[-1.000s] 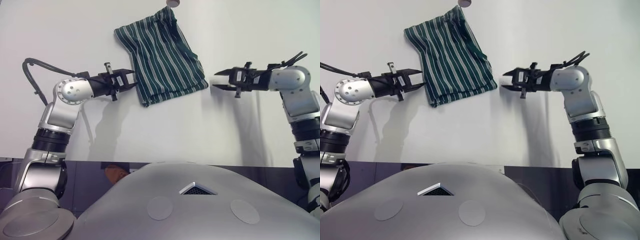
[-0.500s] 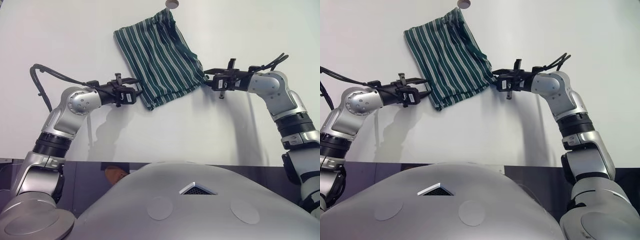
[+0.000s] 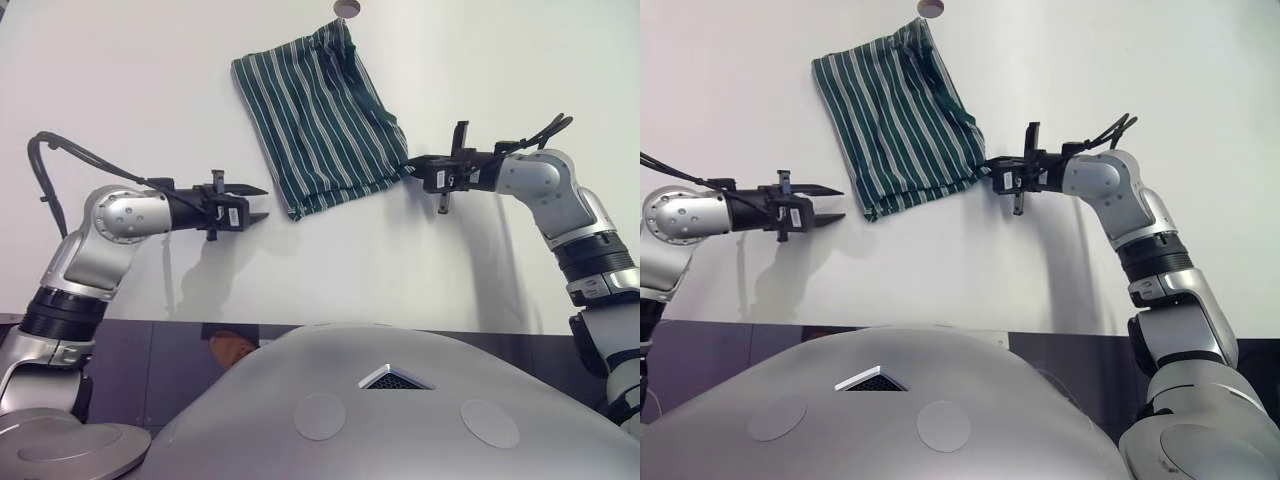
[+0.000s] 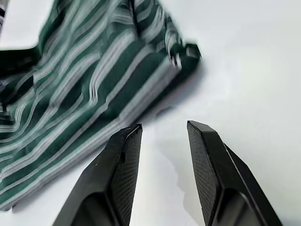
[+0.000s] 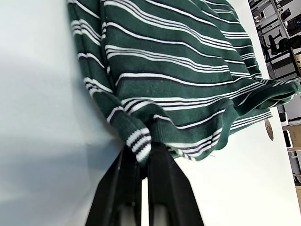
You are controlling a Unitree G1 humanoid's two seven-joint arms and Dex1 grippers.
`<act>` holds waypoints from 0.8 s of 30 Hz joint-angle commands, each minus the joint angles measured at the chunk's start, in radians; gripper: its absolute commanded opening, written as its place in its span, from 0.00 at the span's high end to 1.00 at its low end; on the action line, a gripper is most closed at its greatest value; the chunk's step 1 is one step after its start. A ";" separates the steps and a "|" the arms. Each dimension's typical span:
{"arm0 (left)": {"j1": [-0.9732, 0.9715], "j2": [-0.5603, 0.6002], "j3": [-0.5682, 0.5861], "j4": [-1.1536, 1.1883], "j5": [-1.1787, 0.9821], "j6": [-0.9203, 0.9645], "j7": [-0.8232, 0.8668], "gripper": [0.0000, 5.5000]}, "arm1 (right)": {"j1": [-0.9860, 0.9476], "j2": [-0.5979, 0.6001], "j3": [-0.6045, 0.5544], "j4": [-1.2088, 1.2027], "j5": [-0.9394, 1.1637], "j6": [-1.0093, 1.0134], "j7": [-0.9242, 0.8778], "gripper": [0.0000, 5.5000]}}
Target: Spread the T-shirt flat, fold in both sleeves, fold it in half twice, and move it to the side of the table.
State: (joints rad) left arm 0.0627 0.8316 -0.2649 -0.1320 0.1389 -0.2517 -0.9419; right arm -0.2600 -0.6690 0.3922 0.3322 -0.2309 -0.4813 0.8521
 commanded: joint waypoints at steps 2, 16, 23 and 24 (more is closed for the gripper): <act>-0.032 -0.084 -0.080 0.029 0.133 -0.017 0.086 0.68 | 0.005 -0.019 0.018 0.014 -0.020 0.026 0.047 1.00; 0.012 -0.018 0.067 -0.335 -0.542 0.700 -0.139 0.98 | 0.142 -0.241 -0.147 -0.563 0.635 0.700 0.448 1.00; -0.311 -0.175 0.117 -0.012 -0.500 0.842 0.095 0.98 | -0.219 0.032 -0.191 -0.206 0.663 0.919 0.232 1.00; -0.333 -0.197 0.098 0.032 -0.472 0.836 0.120 0.98 | -0.275 0.081 -0.189 -0.103 0.634 0.906 0.194 1.00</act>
State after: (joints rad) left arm -0.2341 0.6599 -0.1367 -0.1576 -0.3791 0.5847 -0.8592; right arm -0.4419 -0.6514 0.2015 0.0932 0.4464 0.4318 1.0991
